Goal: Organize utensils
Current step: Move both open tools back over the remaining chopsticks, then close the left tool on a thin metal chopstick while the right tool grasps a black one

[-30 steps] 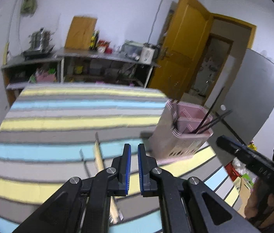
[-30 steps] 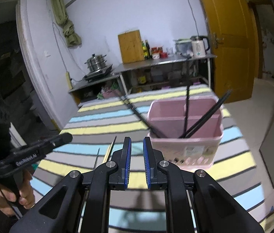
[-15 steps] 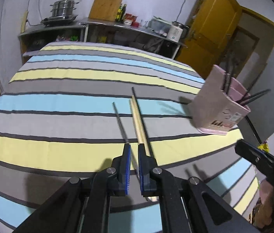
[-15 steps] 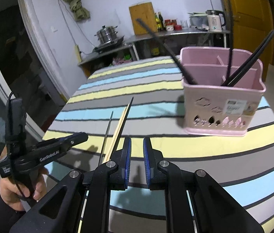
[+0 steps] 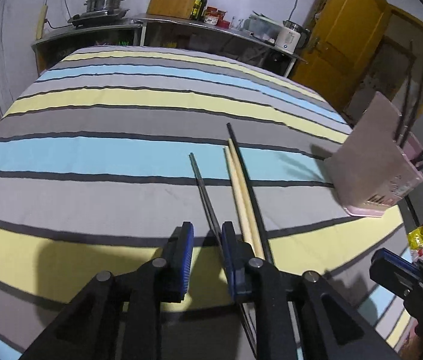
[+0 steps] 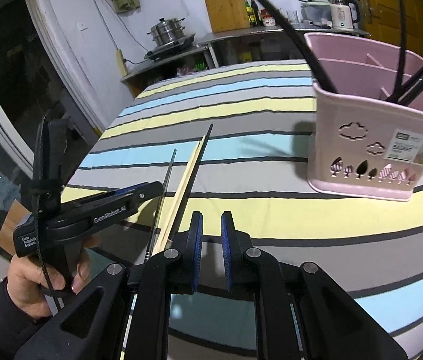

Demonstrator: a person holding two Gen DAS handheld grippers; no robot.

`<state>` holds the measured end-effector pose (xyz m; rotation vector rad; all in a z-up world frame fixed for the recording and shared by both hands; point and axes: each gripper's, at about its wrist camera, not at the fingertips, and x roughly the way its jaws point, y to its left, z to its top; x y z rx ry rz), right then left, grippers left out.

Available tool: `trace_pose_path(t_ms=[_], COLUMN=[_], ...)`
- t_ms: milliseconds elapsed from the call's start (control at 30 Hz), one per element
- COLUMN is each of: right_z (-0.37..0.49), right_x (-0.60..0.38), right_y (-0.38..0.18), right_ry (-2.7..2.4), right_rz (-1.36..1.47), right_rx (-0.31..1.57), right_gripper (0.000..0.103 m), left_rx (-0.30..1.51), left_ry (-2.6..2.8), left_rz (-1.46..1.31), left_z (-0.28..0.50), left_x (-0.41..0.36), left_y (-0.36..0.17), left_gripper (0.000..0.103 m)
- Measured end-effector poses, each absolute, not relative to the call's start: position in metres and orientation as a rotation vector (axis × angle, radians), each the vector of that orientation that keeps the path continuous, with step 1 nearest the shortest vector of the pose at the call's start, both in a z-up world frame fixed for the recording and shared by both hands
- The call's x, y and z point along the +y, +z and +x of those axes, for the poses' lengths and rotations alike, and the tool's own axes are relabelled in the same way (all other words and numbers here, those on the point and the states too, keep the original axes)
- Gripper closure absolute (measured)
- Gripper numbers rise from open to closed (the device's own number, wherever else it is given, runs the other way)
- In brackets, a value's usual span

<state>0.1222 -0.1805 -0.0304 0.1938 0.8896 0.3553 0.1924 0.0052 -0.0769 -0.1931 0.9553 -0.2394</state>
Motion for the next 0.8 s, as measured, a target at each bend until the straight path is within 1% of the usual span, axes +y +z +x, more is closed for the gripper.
trace_pose_path(t_ms=[367,400,467,800], right_z=[0.142,0.144,0.148,0.177], right_x=[-0.172,-0.171,-0.168,-0.149], right_y=[-0.042,-0.042,-0.044,-0.057], right_ry=[0.352,0.353,0.356,0.385], right_rz=[0.190,0.190,0.186,0.195], right_rx=[0.918,0.920,0.924,0.961], right_gripper=[0.091,0.091,0.091,0.091], left_rx=[0.888,0.888,0.889,0.888], left_ry=[-0.214,-0.215,-0.213,-0.158], left_rz=[-0.021,-0.023,-0.036,-0.109], left_z=[0.194,0.193,0.193,0.188], left_x=[-0.012,-0.011,-0.005,0.034], left_y=[-0.080,-0.080,-0.080,-0.079], left_gripper=[0.084,0.085,0.091,0.092])
